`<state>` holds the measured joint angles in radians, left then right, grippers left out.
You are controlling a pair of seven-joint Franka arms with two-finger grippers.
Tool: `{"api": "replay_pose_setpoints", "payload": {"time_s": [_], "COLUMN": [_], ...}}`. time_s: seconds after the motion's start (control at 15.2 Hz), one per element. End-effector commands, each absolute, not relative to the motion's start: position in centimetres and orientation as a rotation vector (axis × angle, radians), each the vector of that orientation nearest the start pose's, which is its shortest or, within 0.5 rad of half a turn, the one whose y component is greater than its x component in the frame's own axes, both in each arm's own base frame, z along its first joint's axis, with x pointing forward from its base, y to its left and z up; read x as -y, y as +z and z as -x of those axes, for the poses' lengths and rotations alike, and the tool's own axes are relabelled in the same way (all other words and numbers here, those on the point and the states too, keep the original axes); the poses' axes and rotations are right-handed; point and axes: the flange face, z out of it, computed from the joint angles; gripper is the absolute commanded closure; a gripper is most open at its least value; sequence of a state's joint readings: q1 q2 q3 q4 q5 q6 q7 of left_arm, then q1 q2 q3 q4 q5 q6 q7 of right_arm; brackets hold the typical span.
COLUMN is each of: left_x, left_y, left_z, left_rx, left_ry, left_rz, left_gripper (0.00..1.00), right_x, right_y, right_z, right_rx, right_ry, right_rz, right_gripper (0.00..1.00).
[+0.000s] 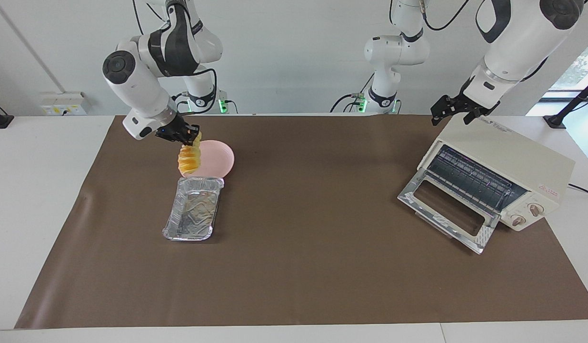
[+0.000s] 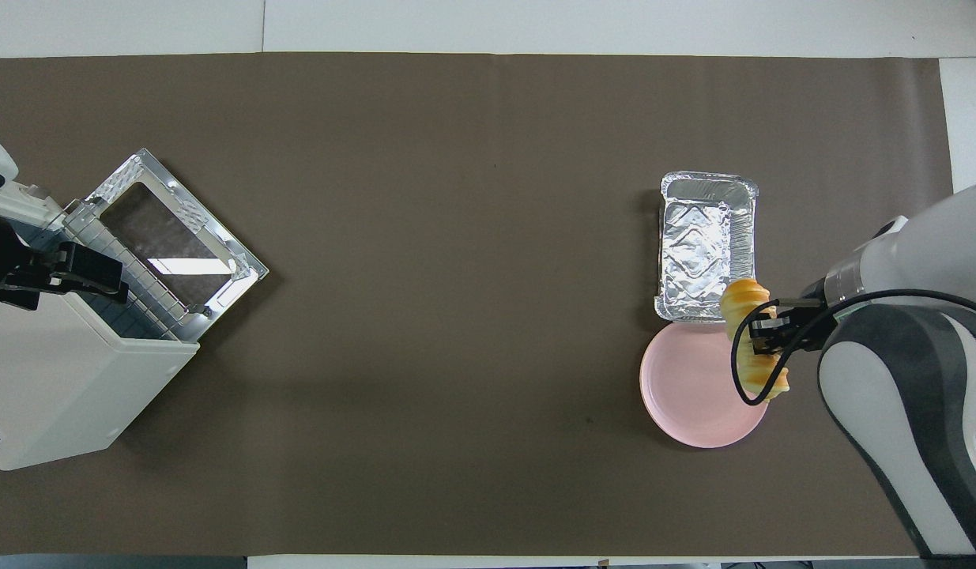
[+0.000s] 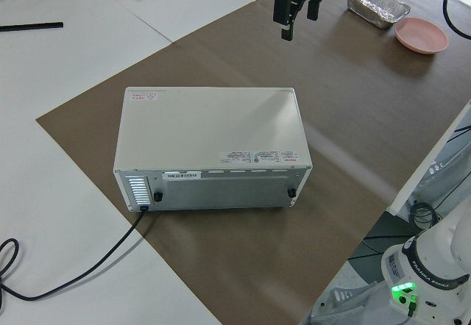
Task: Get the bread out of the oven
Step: 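Lift the bread rolls onto the pink plate with the right gripper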
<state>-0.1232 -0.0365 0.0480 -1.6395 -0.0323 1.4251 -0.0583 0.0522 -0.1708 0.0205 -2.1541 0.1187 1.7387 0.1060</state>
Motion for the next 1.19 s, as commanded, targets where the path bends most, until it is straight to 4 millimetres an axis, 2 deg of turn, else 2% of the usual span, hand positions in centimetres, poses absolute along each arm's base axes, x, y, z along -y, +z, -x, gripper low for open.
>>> {"api": "replay_pose_setpoints", "payload": {"time_s": [0.0, 0.2, 0.26, 0.4, 0.59, 0.79, 1.12], "left_x": [4.0, 4.0, 4.0, 4.0, 4.0, 4.0, 4.0], "left_y": [60.4, 60.4, 60.4, 60.5, 60.4, 60.4, 60.4], "left_z": [-52.0, -52.0, -52.0, -52.1, -52.0, -52.0, -52.0], "left_rx": [-0.031, -0.031, -0.031, -0.031, -0.031, -0.031, -0.031], "left_ry": [0.255, 0.255, 0.255, 0.253, 0.255, 0.255, 0.255], "left_rz": [3.141, 3.141, 3.141, 3.141, 3.141, 3.141, 3.141], "left_gripper": [0.0, 0.0, 0.0, 0.0, 0.0, 0.0, 0.0], "right_x": [-4.4, -4.9, -5.9, -6.1, -6.1, -5.9, -6.2], "right_y": [42.6, 40.0, 39.0, 37.6, 36.7, 34.9, 34.4], "right_z": [-42.7, -41.0, -40.3, -39.8, -40.5, -41.8, -42.1], "right_rx": [-0.155, -0.187, -0.183, -0.19, -0.182, -0.153, -0.153], "right_ry": [0.38, 0.411, 0.397, 0.376, 0.317, 0.265, 0.254], "right_rz": [3.054, 3.059, 3.068, 3.073, 3.075, 3.075, 3.077], "right_gripper": [1.0, 1.0, 1.0, 1.0, 1.0, 1.0, 1.0]}}
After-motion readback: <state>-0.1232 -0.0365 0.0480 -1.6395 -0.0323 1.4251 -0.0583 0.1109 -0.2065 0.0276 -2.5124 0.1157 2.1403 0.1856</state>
